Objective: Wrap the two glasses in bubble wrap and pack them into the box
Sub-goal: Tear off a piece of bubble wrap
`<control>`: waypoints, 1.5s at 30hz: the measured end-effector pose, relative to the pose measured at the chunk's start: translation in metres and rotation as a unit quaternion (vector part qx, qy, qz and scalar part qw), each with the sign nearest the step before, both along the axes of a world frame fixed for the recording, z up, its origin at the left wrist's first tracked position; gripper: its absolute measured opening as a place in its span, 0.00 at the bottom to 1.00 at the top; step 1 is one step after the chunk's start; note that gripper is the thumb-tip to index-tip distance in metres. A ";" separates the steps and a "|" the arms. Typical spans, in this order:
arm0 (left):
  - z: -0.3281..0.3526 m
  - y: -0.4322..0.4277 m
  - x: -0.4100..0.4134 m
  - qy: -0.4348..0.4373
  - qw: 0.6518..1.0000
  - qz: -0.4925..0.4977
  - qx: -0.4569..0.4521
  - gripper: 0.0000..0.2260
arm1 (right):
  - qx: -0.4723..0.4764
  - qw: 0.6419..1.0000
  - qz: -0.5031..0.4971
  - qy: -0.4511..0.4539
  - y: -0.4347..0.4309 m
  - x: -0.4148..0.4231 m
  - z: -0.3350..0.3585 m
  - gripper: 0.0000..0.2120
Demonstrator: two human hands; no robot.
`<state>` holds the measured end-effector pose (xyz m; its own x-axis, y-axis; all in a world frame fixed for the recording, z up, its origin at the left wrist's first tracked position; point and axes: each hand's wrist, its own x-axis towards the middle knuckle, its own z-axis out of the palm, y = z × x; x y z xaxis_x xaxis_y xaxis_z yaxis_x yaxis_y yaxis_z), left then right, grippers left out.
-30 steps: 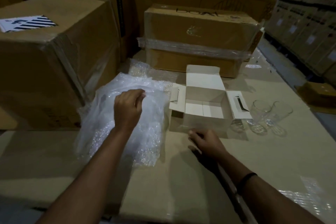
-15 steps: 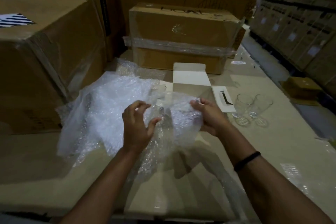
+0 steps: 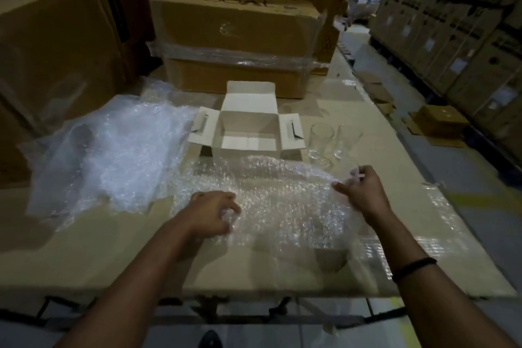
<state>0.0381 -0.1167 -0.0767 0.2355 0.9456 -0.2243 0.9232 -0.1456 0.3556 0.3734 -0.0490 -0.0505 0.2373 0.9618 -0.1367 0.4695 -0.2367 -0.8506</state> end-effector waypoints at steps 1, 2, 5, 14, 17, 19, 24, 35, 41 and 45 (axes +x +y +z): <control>0.000 -0.004 0.001 -0.006 1.000 0.009 -0.007 0.23 | -0.004 0.999 0.004 -0.037 0.001 0.004 -0.002 0.26; -0.001 -0.008 0.002 -0.021 0.999 0.022 -0.011 0.23 | 0.001 0.997 0.012 -0.076 0.003 0.008 -0.005 0.28; -0.006 -0.021 0.001 -0.125 0.987 0.098 0.029 0.11 | 0.066 0.978 0.033 -0.195 0.004 0.011 -0.008 0.30; -0.025 -0.055 0.002 0.097 0.924 0.353 0.111 0.19 | -0.038 0.841 0.318 -0.435 -0.033 -0.028 -0.041 0.37; -0.031 -0.057 -0.005 0.108 0.937 0.323 0.080 0.21 | -0.060 0.821 0.330 -0.463 -0.025 -0.028 -0.051 0.39; -0.033 -0.057 -0.009 0.080 0.944 0.304 0.100 0.25 | -0.060 0.815 0.302 -0.491 -0.019 -0.030 -0.043 0.40; -0.029 -0.068 -0.012 0.094 0.878 0.442 0.159 0.33 | 0.025 0.837 0.280 -0.470 -0.027 -0.060 -0.029 0.38; -0.013 -0.051 -0.015 -0.279 0.856 0.346 0.265 0.13 | 0.088 0.928 0.228 -0.282 -0.032 -0.108 -0.018 0.22; -0.003 -0.056 0.013 -0.265 0.911 0.112 0.295 0.21 | -0.055 0.968 0.238 0.063 -0.024 -0.172 0.040 0.27; -0.008 -0.063 0.018 -0.285 0.913 0.043 0.288 0.20 | -0.066 0.973 0.220 0.019 -0.010 -0.185 0.042 0.14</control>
<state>0.0559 -0.1799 -0.0850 0.0785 0.8880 0.4532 0.6282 -0.3970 0.6691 0.1888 -0.0591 -0.0088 -0.2011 0.9428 -0.2660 0.5180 -0.1281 -0.8457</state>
